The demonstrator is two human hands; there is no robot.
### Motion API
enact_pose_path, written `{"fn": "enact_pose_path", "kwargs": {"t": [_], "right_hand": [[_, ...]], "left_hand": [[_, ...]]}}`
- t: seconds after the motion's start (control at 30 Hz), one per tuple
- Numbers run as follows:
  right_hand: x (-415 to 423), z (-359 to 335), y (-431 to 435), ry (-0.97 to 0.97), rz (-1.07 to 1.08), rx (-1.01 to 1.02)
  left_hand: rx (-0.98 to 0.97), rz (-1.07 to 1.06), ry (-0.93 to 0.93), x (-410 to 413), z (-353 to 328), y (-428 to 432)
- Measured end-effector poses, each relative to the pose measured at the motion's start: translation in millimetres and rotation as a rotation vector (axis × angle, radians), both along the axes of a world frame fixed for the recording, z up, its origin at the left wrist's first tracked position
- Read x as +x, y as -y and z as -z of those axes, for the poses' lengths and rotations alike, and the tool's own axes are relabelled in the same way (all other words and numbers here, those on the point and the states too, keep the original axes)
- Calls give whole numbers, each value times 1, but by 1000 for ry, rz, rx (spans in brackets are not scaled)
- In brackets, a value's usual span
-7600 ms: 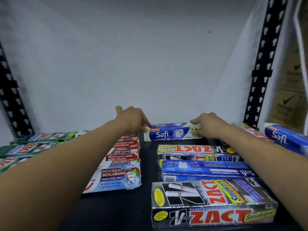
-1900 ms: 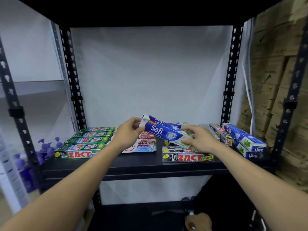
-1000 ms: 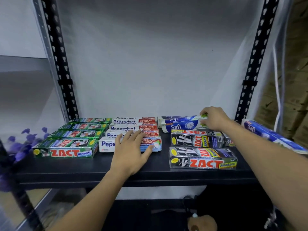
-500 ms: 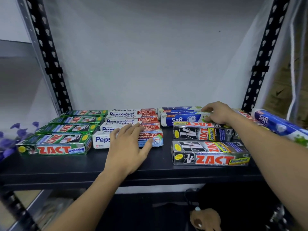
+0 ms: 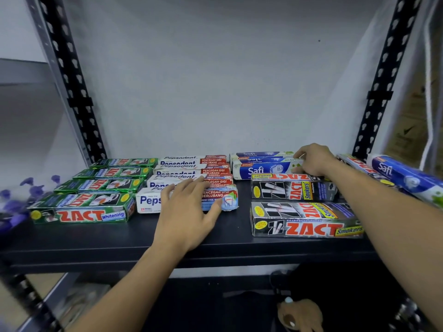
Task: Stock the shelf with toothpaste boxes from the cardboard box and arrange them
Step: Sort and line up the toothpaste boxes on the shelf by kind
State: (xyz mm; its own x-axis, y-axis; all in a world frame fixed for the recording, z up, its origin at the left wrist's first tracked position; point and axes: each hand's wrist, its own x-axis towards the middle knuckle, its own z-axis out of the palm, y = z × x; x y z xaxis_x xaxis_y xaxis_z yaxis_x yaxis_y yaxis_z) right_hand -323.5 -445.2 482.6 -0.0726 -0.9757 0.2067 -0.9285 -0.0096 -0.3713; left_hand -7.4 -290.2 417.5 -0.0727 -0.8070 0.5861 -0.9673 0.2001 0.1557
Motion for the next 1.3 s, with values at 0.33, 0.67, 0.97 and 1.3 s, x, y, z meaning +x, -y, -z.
{"fn": "enact_pose_path", "kwargs": {"t": [0.33,0.67,0.97,1.3], "right_hand": [[3,3,3,39,25,-7],[-4,-3,-20,42,-19,-11],[-31,-15,-86,-18,-130,-143],[-119,-26,-175,-203,48,-254]], "left_hand": [[-13,12,-8,0,-1,-1],[-7,18,0,0,-1,-1],[-7,-5,50,-2,-3,-4],[0,1,133,-17,-7,-9]]}}
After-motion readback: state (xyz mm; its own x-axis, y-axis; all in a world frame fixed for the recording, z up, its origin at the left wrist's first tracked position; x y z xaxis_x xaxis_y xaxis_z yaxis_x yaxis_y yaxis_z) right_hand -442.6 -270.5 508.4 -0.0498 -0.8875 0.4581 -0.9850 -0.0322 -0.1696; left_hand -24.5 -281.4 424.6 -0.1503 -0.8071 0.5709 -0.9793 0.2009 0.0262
